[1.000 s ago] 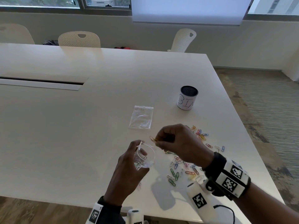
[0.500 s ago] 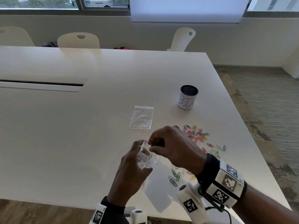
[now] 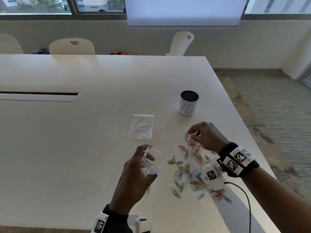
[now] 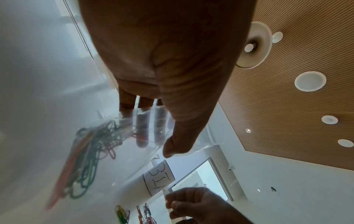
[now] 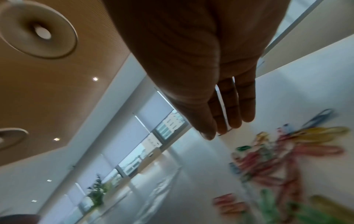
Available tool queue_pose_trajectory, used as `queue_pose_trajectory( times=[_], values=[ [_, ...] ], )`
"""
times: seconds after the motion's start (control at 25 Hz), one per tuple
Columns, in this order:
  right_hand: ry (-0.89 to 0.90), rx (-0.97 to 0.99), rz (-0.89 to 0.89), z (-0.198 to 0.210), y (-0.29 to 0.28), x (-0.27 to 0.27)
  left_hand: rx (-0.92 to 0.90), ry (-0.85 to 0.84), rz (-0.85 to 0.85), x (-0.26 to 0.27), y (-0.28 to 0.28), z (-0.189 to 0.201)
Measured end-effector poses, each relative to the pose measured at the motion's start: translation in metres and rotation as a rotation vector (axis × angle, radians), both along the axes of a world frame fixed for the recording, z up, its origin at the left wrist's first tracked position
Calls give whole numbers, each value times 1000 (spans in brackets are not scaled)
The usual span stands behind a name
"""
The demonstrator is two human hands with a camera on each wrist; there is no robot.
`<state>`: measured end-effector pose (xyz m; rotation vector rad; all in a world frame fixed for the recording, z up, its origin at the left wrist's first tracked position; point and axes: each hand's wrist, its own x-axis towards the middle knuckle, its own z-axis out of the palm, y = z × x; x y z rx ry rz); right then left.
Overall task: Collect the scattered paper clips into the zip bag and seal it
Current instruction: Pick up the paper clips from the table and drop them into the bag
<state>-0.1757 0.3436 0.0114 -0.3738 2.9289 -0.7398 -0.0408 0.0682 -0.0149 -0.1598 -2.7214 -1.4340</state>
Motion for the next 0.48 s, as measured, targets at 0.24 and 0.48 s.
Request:
queue_pose_trajectory(
  times=[0.24, 0.48],
  values=[
    [-142, 224, 26, -33, 14, -24, 5, -4, -47, -14, 9, -1],
    [-171, 324, 160, -36, 10, -21, -13, -3, -64, -25, 13, -2]
  ],
)
